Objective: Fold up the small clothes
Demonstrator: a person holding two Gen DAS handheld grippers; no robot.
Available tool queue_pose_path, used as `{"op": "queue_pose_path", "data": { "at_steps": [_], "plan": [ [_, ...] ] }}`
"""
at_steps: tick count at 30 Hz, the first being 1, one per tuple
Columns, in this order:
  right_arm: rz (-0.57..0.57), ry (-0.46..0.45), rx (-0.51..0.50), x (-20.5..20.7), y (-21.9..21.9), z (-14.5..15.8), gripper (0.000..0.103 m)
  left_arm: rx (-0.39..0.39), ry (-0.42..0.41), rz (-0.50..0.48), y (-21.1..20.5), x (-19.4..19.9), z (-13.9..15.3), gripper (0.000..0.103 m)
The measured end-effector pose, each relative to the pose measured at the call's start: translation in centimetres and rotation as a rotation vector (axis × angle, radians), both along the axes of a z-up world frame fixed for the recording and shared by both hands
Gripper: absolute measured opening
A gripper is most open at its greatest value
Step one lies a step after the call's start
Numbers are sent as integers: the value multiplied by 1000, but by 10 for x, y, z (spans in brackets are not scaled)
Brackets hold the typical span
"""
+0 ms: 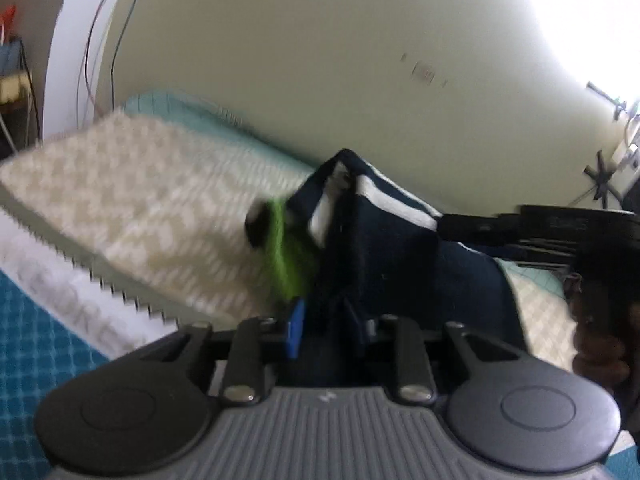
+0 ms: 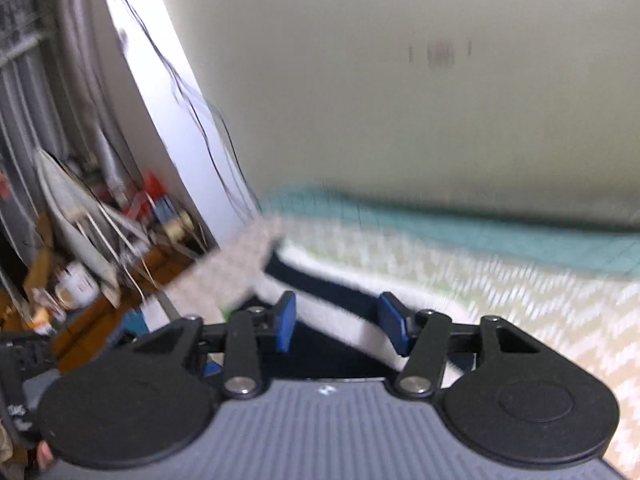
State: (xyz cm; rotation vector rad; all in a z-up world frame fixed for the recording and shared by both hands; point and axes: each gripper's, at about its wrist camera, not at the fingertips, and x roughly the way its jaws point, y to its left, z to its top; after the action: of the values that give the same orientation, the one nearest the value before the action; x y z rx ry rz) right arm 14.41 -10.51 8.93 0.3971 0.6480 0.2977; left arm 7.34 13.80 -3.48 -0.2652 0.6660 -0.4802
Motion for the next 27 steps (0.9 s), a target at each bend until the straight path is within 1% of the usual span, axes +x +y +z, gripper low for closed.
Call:
{"op": "queue_pose_path", "data": {
  "at_steps": [1, 2, 3, 4, 5, 6, 7, 9, 10, 11, 12, 13, 16, 17, 19, 20, 21, 22, 23, 25, 26, 27],
  "plan": [
    [14, 5, -29, 11, 13, -9, 53, -34, 6, -1, 6, 0, -4, 23],
    [23, -16, -94, 16, 24, -14, 53, -48, 17, -5, 9, 1, -4, 23],
    [35, -32, -148, 16, 35, -14, 57, -51, 24, -6, 12, 2, -3, 25],
    [45, -36, -168, 16, 40, -12, 60, -42, 25, -9, 14, 2, 0, 27],
    [56, -44, -166, 14, 40, -8, 64, -31, 20, -8, 14, 2, 3, 32],
    [61, -64, -142, 5, 28, 0, 64, -17, 6, -4, 16, 1, 7, 39],
    [50, -91, -98, -3, 17, 6, 64, -8, -10, 5, 17, 1, 10, 44],
    [-1, -150, 13, -29, -16, 14, 72, 1, -36, 9, 20, 1, 16, 64],
    [-30, -162, 55, -41, -29, 16, 72, -7, -29, -1, 21, 5, 16, 72],
    [-59, -151, 94, -53, -44, 14, 73, -24, -8, -21, 23, 10, 16, 89],
    [-80, -128, 127, -62, -54, 8, 74, -58, 17, -48, 26, 15, 15, 94],
    [-93, -101, 164, -71, -64, 1, 75, -95, 39, -75, 27, 19, 12, 94],
    [-105, 10, 298, -92, -90, -22, 81, -172, 115, -129, 27, 33, 2, 94],
    [-110, 26, 325, -98, -94, -27, 81, -192, 138, -139, 24, 37, -3, 94],
    [-109, 48, 352, -106, -92, -38, 81, -201, 161, -157, 18, 36, -9, 94],
    [-102, 56, 353, -109, -90, -41, 81, -187, 160, -166, 12, 35, -12, 95],
    [-90, 69, 350, -108, -86, -45, 81, -157, 124, -164, 7, 31, -12, 96],
    [-78, 81, 348, -106, -84, -47, 81, -108, 92, -164, -1, 27, -12, 96],
    [-65, 92, 347, -104, -80, -48, 81, -43, 50, -161, -11, 21, -12, 96],
    [-32, 102, 350, -91, -63, -49, 80, 56, -17, -135, -28, 12, -14, 97],
    [-20, 99, 343, -88, -56, -51, 80, 87, -31, -115, -33, 9, -13, 101],
    [-18, 69, 309, -87, -48, -51, 81, 104, -36, -94, -35, 7, -13, 103]
  ]
}}
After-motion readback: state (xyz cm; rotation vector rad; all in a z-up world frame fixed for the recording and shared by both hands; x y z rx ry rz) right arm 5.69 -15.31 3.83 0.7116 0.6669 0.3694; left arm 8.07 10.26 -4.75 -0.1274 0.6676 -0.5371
